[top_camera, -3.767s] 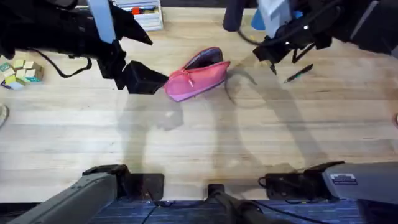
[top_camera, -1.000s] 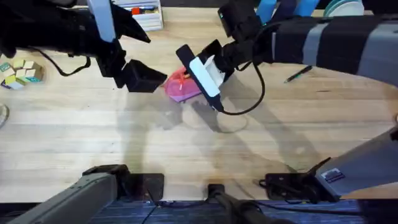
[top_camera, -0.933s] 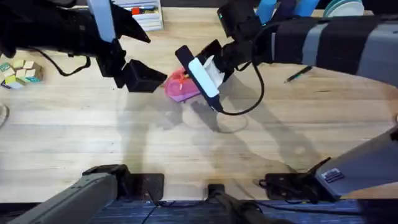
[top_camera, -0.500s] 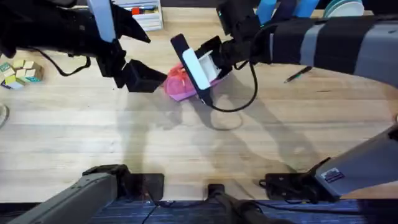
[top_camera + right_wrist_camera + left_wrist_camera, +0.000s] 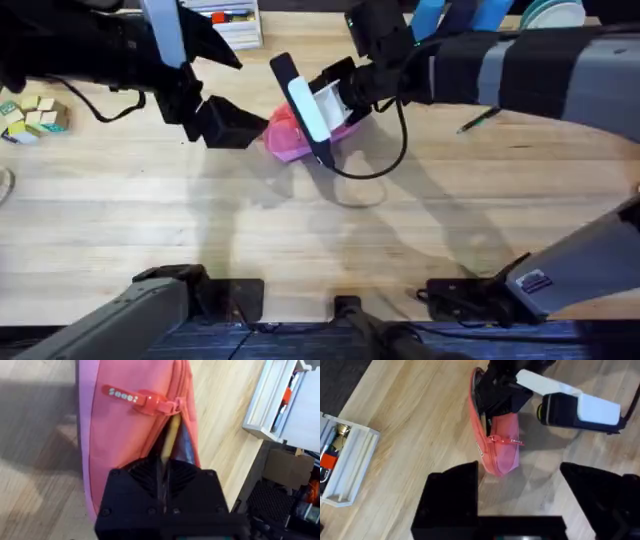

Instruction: Unzip the bag, pick up the pens from the table one at a time and place them inside, then zip the bag closed.

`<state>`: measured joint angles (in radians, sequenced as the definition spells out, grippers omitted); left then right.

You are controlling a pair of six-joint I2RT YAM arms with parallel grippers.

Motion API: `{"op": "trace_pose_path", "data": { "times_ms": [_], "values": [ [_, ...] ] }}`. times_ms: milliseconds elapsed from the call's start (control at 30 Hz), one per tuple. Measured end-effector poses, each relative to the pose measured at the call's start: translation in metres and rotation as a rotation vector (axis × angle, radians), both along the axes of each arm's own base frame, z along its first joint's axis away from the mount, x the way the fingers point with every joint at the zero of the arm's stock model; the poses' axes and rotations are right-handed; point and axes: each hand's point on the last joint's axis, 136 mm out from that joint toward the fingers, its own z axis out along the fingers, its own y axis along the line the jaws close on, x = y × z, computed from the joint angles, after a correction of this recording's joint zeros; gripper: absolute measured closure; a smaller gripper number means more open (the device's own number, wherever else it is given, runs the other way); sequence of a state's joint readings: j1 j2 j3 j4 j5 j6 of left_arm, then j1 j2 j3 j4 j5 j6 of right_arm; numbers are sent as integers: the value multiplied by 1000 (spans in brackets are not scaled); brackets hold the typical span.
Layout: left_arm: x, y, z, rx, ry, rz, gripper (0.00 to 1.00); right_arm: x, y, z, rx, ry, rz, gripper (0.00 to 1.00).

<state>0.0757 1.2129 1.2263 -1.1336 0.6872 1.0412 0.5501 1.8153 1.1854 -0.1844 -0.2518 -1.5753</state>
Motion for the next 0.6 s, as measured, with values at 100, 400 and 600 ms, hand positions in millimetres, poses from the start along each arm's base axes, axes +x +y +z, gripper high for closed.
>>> {"op": "trace_pose_path", "data": {
  "times_ms": [100,400,600],
  "values": [
    [0,0,0,0,0,0,8,-2,2,0,1,1,8,931],
    [0,0,0,0,0,0,8,1,6,6,19,-16,14,88],
    [0,0,0,0,0,0,8,8,8,13,36,-40,2,4]
  ]
}}
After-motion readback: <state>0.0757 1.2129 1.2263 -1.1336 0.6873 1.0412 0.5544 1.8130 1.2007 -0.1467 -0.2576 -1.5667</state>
